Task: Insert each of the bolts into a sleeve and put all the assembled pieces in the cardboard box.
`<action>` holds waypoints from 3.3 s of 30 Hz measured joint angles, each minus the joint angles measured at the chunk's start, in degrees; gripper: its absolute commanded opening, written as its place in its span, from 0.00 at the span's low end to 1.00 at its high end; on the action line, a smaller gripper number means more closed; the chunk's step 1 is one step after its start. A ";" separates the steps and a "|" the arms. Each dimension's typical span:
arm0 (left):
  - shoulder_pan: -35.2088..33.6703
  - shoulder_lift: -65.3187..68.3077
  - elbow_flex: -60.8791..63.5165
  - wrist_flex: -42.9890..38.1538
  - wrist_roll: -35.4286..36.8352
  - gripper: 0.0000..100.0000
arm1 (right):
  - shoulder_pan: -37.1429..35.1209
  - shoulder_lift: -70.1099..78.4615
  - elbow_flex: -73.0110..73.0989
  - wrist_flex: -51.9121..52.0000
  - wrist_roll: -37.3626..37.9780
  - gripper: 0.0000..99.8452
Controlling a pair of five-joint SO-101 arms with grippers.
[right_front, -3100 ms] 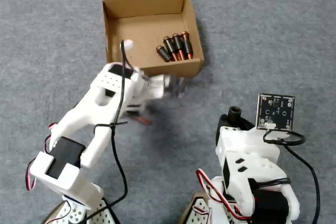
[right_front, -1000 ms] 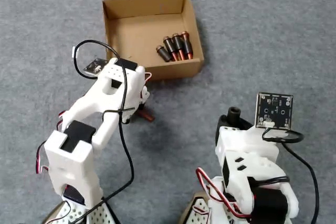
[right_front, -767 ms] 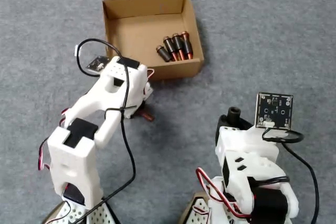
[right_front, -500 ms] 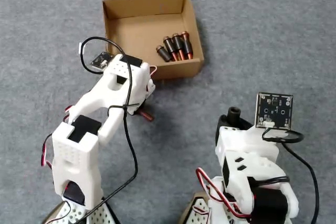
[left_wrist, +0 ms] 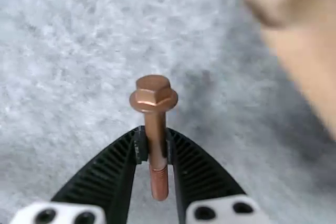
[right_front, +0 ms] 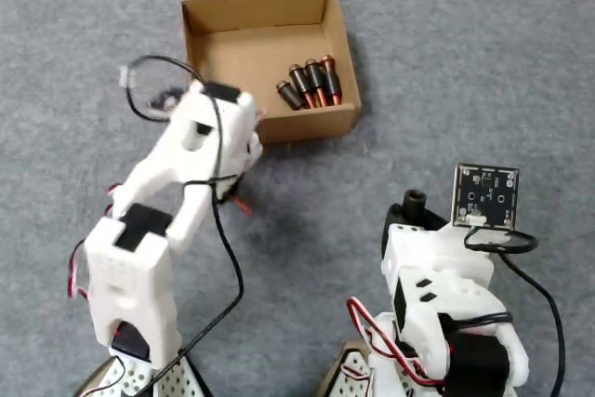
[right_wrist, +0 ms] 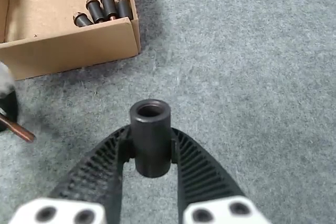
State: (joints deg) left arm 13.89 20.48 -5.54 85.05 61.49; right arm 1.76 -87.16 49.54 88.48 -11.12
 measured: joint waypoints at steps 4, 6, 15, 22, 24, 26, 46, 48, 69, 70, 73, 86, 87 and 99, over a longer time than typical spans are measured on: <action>-0.53 -5.80 -5.80 4.48 -0.09 0.02 | -0.09 0.00 0.00 0.00 0.00 0.00; -0.62 -8.00 -8.35 7.65 -0.26 0.02 | -0.09 0.00 0.00 0.00 0.00 0.00; -0.62 -14.68 -17.49 14.95 -12.31 0.02 | -0.09 0.00 0.00 0.00 0.00 0.00; -0.62 -25.49 -24.26 15.12 -19.43 0.02 | -0.09 0.00 0.00 -1.76 0.00 0.00; -0.44 -29.27 -25.58 15.12 -22.24 0.02 | -0.09 0.00 0.00 -3.08 0.00 0.00; 0.97 -32.44 -26.20 15.12 -26.20 0.02 | -1.32 0.00 0.00 -3.69 -0.09 0.00; 10.02 -67.78 8.62 -3.78 -40.53 0.02 | -30.68 0.09 5.19 -16.44 4.40 0.00; 10.46 -73.67 16.00 -9.41 -40.09 0.02 | -32.44 0.09 6.77 -17.41 4.40 0.00; 16.18 -95.21 49.41 -32.09 -42.46 0.02 | -43.96 0.00 26.55 -35.25 4.40 0.00; 16.18 -95.12 49.67 -32.09 -42.99 0.02 | -44.04 0.00 26.55 -35.43 4.40 0.00; 16.09 -95.12 50.02 -32.09 -43.87 0.02 | -44.22 -1.67 27.34 -35.60 4.40 0.00; 13.98 -95.21 52.04 -32.09 -45.80 0.02 | -44.31 -16.26 36.40 -33.76 4.40 0.00; 13.98 -95.21 53.10 -32.09 -45.80 0.02 | -44.31 -16.26 36.48 -33.76 4.40 0.00; 13.98 -95.21 56.53 -32.09 -43.96 0.02 | -44.31 -16.26 36.48 -34.11 4.40 0.00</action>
State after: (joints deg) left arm 27.87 -74.73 50.99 52.97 17.54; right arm -42.55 -103.43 86.02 54.37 -6.73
